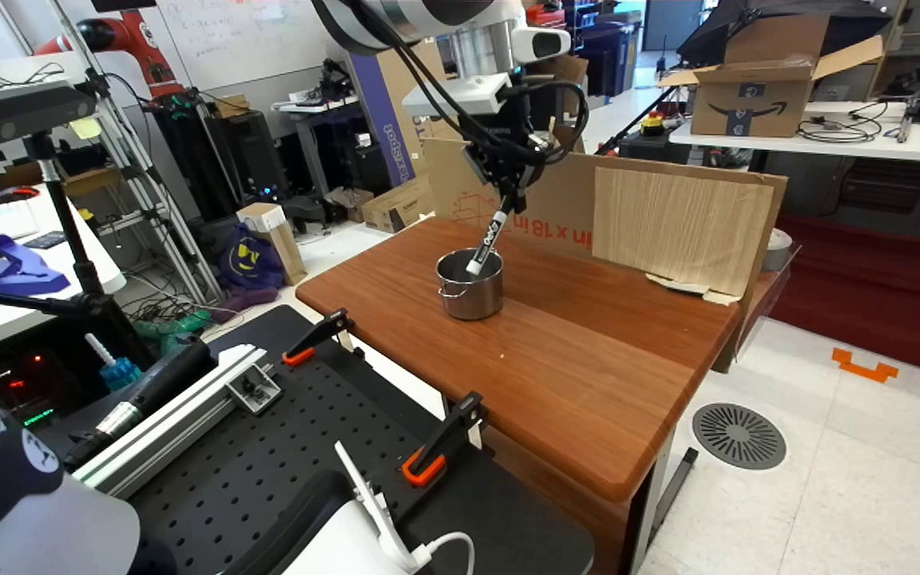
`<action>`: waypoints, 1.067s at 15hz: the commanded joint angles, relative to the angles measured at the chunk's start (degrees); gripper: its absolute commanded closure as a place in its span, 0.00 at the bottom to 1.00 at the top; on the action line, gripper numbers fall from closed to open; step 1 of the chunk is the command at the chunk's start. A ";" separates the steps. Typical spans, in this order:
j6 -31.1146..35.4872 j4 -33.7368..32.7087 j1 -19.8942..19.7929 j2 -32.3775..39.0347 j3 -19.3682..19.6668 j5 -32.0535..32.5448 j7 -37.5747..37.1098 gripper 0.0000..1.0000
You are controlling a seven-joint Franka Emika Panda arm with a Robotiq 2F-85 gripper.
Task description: Remove the marker from the silver pot and place it on the table
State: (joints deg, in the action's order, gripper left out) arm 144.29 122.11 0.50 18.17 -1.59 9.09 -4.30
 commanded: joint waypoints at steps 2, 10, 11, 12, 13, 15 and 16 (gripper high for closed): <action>1.48 3.09 0.05 -6.54 -0.25 -4.81 1.49 0.96; 0.52 0.55 3.59 -6.73 -2.24 -6.67 -1.53 0.96; 0.78 0.24 4.29 -6.09 -2.52 -6.44 -2.10 0.96; 0.77 -0.01 4.92 -5.58 -2.76 -6.28 -2.68 0.96; 0.57 -0.47 5.61 -4.77 -2.97 -6.02 -3.29 0.96; 0.57 -1.62 6.72 -2.74 -3.24 -5.80 -4.17 0.96; 0.60 -2.40 7.20 -1.34 -3.29 -5.76 -4.39 0.96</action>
State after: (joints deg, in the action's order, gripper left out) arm 144.37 122.30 6.81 13.54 -4.91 3.04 -7.72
